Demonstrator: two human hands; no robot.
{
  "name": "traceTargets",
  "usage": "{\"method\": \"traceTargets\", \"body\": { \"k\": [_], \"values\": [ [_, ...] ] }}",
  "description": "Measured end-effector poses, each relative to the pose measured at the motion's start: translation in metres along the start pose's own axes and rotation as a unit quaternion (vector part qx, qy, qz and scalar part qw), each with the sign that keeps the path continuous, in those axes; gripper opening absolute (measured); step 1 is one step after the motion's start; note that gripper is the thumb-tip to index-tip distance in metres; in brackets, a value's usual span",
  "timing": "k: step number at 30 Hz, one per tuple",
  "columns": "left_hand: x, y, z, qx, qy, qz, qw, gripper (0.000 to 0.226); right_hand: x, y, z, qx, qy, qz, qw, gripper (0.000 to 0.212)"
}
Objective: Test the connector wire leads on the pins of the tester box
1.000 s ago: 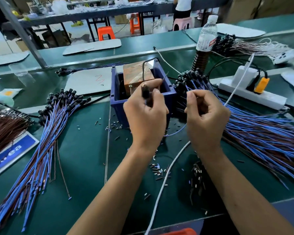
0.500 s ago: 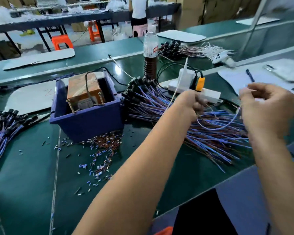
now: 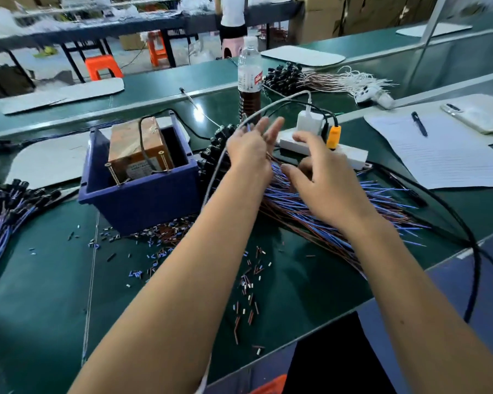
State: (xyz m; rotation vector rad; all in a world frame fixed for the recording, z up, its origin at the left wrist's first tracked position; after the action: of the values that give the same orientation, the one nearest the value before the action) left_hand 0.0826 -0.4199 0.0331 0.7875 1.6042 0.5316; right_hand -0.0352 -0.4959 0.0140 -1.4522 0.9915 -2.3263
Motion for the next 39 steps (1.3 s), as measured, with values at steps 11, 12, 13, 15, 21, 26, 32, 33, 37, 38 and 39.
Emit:
{"method": "traceTargets", "body": {
  "k": [11, 12, 13, 15, 21, 26, 32, 33, 37, 38, 39],
  "values": [
    [0.024, 0.018, 0.011, -0.228, 0.014, 0.344, 0.911, 0.023, 0.002, 0.023, 0.007, -0.003, 0.047, -0.181, 0.982, 0.019],
    [0.027, 0.017, 0.009, -0.232, 0.014, 0.38, 0.895, 0.022, -0.002, 0.028, 0.005, -0.009, 0.044, -0.186, 0.981, 0.021],
    [0.029, 0.017, 0.007, -0.233, 0.012, 0.403, 0.885, 0.019, -0.006, 0.033, 0.004, -0.012, 0.046, -0.184, 0.982, 0.023],
    [0.031, 0.018, 0.001, -0.235, -0.002, 0.437, 0.868, 0.022, -0.01, 0.038, 0.002, -0.016, 0.068, -0.172, 0.983, 0.024],
    [0.036, 0.028, -0.022, -0.234, -0.09, 0.543, 0.801, 0.017, -0.015, 0.032, 0.003, -0.056, 0.111, -0.14, 0.982, 0.016],
    [0.066, 0.055, -0.045, -0.247, -0.171, 0.584, 0.754, 0.022, -0.025, -0.012, -0.005, 0.036, 0.196, -0.012, 0.98, 0.01],
    [0.152, 0.105, -0.078, -0.419, -0.036, 0.608, 0.673, 0.03, -0.096, -0.109, -0.04, 0.185, 0.01, 0.133, 0.974, 0.005],
    [0.171, 0.115, -0.081, -0.432, 0.002, 0.612, 0.662, 0.029, -0.11, -0.122, -0.045, 0.196, -0.026, 0.141, 0.97, 0.005],
    [0.246, 0.153, -0.08, -0.413, 0.147, 0.663, 0.607, 0.022, -0.162, -0.172, -0.059, 0.222, -0.204, 0.11, 0.947, 0.007],
    [0.262, 0.162, -0.075, -0.389, 0.181, 0.687, 0.587, 0.02, -0.176, -0.186, -0.062, 0.224, -0.25, 0.084, 0.938, 0.01],
    [0.278, 0.172, -0.069, -0.362, 0.21, 0.715, 0.56, 0.019, -0.189, -0.2, -0.065, 0.224, -0.288, 0.052, 0.929, 0.013]
  ]
}}
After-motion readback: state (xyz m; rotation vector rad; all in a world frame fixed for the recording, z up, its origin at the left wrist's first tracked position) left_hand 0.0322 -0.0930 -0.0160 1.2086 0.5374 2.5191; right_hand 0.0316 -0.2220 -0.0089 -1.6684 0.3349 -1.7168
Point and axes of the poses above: each hand's wrist, its own z-axis towards the middle knuckle, its own x-axis out of the back of the hand, y = z × x, the point moved 1 cm from there along z, towards the middle knuckle, and after that the axes turned 10 degrees about -x, right-handed, at the moved point
